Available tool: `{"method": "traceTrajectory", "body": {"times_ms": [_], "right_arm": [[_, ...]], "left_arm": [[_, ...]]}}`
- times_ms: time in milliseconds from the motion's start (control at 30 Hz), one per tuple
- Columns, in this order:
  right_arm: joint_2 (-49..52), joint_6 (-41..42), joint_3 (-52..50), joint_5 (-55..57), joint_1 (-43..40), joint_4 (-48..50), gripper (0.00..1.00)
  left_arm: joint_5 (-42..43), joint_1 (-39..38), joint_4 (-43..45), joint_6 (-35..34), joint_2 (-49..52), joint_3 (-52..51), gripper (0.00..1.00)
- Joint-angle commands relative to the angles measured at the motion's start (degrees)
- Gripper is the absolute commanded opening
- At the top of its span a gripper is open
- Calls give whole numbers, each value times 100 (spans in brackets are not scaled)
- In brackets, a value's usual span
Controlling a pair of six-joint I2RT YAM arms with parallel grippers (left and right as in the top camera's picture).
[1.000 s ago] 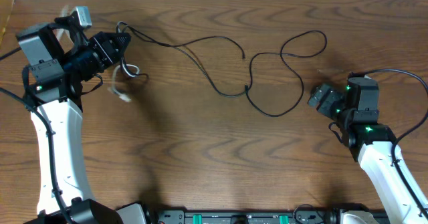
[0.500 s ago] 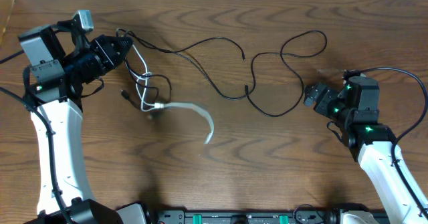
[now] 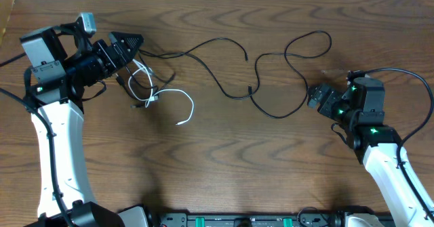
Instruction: Untangle cables
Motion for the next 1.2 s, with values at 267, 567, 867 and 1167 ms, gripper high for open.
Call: {"method": "traceTrajectory", "body": {"times_ms": [267, 567, 867, 1167], "right_arm": [[-22, -79, 33, -22, -15, 37, 99], [-22, -79, 33, -164, -15, 101, 99], [-22, -79, 33, -166, -15, 103, 99], [-22, -79, 33, -168, -15, 101, 99]], "left_arm": [[46, -17, -354, 81, -33, 52, 89], [-929, -17, -1493, 271, -33, 52, 89], [-4142, -17, -2806, 203, -33, 52, 89], [-4415, -17, -3119, 195, -33, 52, 89]]}}
